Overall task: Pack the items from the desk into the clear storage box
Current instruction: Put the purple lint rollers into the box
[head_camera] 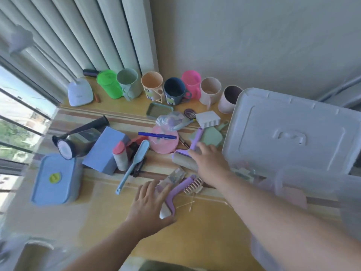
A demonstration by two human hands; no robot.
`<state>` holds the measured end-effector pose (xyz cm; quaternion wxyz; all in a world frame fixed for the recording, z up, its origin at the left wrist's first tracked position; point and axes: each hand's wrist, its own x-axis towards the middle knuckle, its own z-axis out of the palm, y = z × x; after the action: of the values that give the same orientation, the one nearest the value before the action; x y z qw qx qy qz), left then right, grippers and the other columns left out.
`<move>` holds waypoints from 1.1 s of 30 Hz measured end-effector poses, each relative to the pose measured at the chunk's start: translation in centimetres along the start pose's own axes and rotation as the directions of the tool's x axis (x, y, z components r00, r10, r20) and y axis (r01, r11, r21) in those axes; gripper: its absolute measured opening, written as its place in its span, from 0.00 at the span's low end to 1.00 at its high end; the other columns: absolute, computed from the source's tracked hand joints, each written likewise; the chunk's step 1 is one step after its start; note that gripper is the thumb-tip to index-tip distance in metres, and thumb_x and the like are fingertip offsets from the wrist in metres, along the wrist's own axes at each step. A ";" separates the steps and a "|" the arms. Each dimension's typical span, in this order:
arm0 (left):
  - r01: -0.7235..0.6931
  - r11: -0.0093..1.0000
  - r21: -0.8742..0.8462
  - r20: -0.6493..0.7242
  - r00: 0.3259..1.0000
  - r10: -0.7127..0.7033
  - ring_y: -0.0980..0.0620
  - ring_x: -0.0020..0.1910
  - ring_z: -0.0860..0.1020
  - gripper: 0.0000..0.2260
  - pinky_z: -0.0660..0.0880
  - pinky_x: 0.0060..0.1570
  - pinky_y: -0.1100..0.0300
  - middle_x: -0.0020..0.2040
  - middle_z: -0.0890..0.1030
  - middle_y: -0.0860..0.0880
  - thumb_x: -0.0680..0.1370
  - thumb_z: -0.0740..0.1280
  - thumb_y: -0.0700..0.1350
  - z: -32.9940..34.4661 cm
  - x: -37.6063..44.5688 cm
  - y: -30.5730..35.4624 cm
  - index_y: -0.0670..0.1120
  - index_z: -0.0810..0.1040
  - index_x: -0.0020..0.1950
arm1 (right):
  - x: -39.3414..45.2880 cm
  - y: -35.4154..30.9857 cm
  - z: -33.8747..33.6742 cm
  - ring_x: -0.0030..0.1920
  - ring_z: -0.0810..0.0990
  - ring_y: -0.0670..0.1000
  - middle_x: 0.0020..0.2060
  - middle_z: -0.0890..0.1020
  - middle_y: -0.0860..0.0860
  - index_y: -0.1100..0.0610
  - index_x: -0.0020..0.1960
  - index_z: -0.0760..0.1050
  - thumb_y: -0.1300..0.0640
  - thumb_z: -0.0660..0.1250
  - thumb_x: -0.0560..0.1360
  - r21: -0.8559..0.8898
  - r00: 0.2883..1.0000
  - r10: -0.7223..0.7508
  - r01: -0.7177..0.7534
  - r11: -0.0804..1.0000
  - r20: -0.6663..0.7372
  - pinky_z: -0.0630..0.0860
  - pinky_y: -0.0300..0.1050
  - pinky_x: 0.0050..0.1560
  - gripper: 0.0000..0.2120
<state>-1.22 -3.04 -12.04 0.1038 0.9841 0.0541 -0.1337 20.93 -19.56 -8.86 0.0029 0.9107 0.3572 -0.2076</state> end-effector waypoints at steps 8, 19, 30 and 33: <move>0.098 0.994 0.056 0.087 0.991 -0.103 0.33 0.77 0.57 0.45 0.50 0.77 0.36 0.74 0.61 0.43 0.65 0.68 0.44 0.4 1.6 0.5 0.55 0.56 0.81 | 5.4 0.8 -0.9 0.72 0.63 0.59 0.78 0.61 0.44 0.34 0.81 0.53 0.49 0.82 0.65 0.034 0.924 -0.101 0.095 0.995 0.368 0.73 0.55 0.68 0.55; -0.019 0.992 0.127 -0.010 1.000 0.020 0.32 0.66 0.71 0.15 0.61 0.72 0.34 0.59 0.78 0.44 0.65 0.77 0.43 0.5 3.0 -4.9 0.52 0.81 0.49 | 2.5 -0.9 1.7 0.64 0.65 0.60 0.65 0.72 0.49 0.45 0.68 0.73 0.60 0.66 0.76 -0.208 0.992 0.025 0.002 0.978 0.126 0.66 0.57 0.60 0.22; -0.160 0.984 0.080 -0.147 0.974 0.170 0.44 0.58 0.82 0.12 0.65 0.67 0.45 0.47 0.85 0.52 0.69 0.75 0.46 -4.4 2.2 -4.7 0.53 0.84 0.52 | -1.0 0.5 2.9 0.77 0.64 0.59 0.72 0.75 0.47 0.46 0.71 0.67 0.53 0.64 0.81 -0.116 0.975 0.059 -0.034 0.993 0.214 0.53 0.72 0.73 0.19; -0.133 0.989 0.070 -0.185 0.972 0.144 0.46 0.59 0.81 0.15 0.67 0.64 0.48 0.48 0.85 0.55 0.72 0.72 0.48 -6.0 1.7 -3.5 0.56 0.84 0.58 | -1.2 0.1 3.2 0.68 0.73 0.57 0.64 0.79 0.48 0.47 0.66 0.69 0.53 0.70 0.75 -0.087 0.990 0.036 -0.025 0.996 0.133 0.64 0.64 0.71 0.21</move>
<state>1.48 1.80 -7.52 0.0793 0.9962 -0.0090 -0.0335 18.99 -20.90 -11.39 0.0690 0.8990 0.3506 -0.2531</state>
